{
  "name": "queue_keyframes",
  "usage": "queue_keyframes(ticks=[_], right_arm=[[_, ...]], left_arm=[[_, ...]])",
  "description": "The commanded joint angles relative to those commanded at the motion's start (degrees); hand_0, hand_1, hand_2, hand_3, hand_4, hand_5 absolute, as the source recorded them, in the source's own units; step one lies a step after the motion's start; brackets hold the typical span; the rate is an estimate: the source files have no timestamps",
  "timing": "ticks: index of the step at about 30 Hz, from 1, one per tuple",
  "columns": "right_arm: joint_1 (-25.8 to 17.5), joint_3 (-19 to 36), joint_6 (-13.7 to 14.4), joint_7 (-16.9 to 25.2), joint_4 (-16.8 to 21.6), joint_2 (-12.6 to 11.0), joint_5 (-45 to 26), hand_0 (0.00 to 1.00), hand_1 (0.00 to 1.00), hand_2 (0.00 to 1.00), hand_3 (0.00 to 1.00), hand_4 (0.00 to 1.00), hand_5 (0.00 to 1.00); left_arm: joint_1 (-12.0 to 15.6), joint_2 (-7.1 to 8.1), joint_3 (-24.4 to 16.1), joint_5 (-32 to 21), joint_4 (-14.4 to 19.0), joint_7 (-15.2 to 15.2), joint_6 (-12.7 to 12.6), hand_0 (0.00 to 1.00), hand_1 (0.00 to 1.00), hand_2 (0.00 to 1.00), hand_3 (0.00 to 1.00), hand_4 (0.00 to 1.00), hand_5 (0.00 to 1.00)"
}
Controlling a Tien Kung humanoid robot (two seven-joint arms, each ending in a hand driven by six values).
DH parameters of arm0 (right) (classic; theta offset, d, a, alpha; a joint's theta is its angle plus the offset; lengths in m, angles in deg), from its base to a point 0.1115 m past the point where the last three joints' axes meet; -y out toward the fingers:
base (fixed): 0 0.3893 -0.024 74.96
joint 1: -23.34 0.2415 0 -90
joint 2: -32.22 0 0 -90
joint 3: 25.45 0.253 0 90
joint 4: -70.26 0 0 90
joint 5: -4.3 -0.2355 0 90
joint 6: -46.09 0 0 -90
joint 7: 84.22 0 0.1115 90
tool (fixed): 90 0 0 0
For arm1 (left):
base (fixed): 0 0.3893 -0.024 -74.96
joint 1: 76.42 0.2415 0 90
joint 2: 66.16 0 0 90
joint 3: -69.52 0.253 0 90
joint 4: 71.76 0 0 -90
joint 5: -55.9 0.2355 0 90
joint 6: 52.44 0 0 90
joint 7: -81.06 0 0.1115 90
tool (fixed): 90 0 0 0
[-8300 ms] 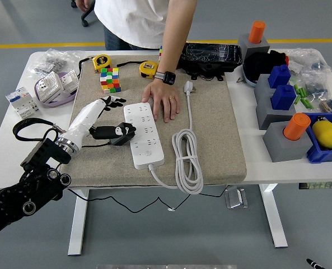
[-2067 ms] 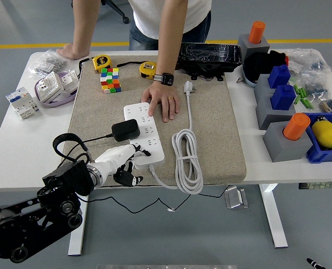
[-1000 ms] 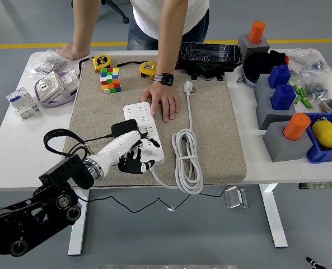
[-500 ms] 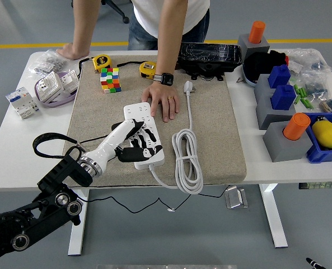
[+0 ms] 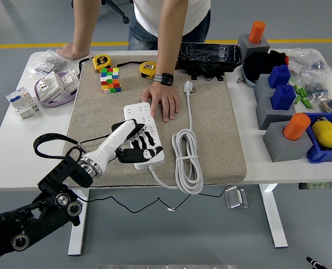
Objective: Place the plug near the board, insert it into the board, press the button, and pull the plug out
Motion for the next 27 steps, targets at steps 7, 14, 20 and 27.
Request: queue_keyframes(ticks=[7, 14, 20, 27], right_arm=[[0.1, -0.3, 0.0, 0.0, 0.0, -0.1, -0.1, 0.600, 0.640, 0.639, 0.552, 0.950, 0.493], [0.0, -0.4, 0.0, 0.0, 0.1, -0.2, 0.0, 0.600, 0.640, 0.639, 0.552, 0.950, 0.493], [-0.1, -0.5, 0.0, 0.0, 0.0, -0.2, 0.0, 0.600, 0.641, 0.640, 0.552, 0.951, 0.494], [-0.1, -0.1, 0.0, 0.0, 0.1, 0.0, 0.1, 0.600, 0.641, 0.639, 0.552, 0.950, 0.492]], left_arm=[[-0.4, 0.09, 0.5, 1.7, -0.2, 2.0, 1.9, 0.244, 0.238, 0.341, 0.533, 0.765, 0.194], [-0.3, 0.09, 0.8, 4.3, 0.2, 6.9, 6.5, 0.102, 0.082, 0.196, 0.684, 0.628, 0.002], [0.1, -0.01, 0.9, 6.4, 0.5, 12.7, 11.5, 0.078, 0.077, 0.166, 0.787, 0.775, 0.002], [0.2, -0.24, 0.9, 7.2, -0.1, 13.1, 11.1, 0.069, 0.074, 0.160, 0.773, 0.771, 0.002]])
